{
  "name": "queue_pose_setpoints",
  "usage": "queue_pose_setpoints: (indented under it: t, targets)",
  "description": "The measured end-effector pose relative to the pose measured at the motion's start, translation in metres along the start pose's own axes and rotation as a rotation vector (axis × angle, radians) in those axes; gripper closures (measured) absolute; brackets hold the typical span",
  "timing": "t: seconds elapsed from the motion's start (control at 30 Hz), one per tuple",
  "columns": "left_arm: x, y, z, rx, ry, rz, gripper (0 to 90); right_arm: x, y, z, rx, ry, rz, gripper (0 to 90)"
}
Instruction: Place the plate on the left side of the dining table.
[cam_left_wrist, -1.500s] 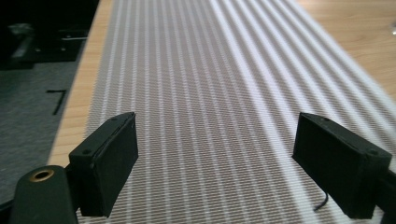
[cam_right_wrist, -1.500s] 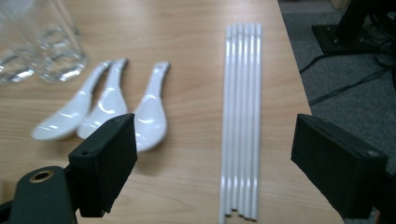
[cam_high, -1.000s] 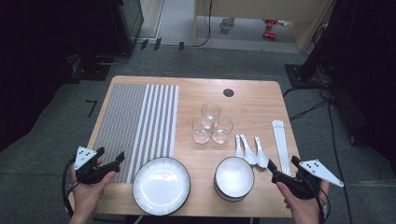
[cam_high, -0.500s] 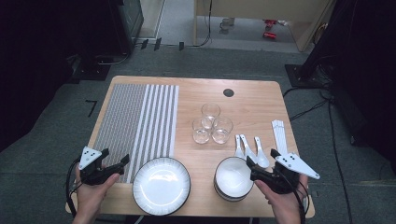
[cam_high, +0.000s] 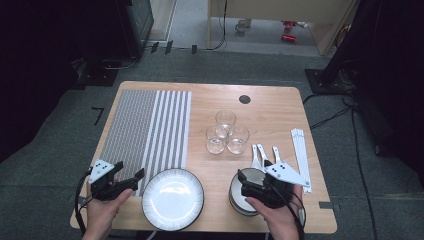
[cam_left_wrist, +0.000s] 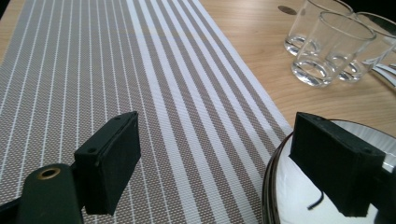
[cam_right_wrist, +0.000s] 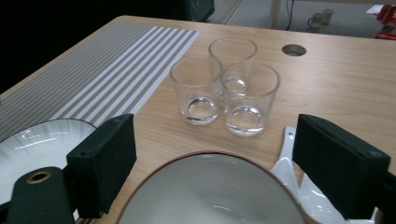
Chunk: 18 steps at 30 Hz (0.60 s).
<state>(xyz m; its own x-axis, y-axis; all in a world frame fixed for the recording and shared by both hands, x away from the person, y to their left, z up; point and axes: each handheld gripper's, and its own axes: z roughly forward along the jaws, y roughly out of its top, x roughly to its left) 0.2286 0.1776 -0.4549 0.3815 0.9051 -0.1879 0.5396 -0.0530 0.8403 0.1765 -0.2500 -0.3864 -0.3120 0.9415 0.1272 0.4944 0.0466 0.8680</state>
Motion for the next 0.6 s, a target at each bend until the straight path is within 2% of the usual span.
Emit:
queue_pose_setpoints:
  t: [0.17, 0.3, 0.33, 0.47, 0.6]
  targets:
    - [-0.004, 0.0, 0.003, 0.01, -0.014, -0.004, 16.3, 0.016, -0.001, 0.005, 0.019, 0.021, 0.001, 14.2]
    - [-0.013, -0.002, 0.004, 0.021, -0.032, 0.019, 16.3, 0.031, -0.002, 0.008, 0.031, 0.042, -0.01, 15.4]
    - [-0.013, -0.002, 0.004, 0.021, -0.032, 0.019, 16.3, 0.031, -0.002, 0.008, 0.031, 0.042, -0.01, 15.4]
    - [-0.019, -0.005, 0.003, 0.029, -0.052, 0.03, 16.3, 0.053, -0.009, 0.015, 0.061, 0.072, -0.033, 19.4]
    - [-0.022, -0.006, 0.002, 0.03, -0.059, 0.038, 16.3, 0.065, -0.012, 0.021, 0.069, 0.088, -0.028, 20.3]
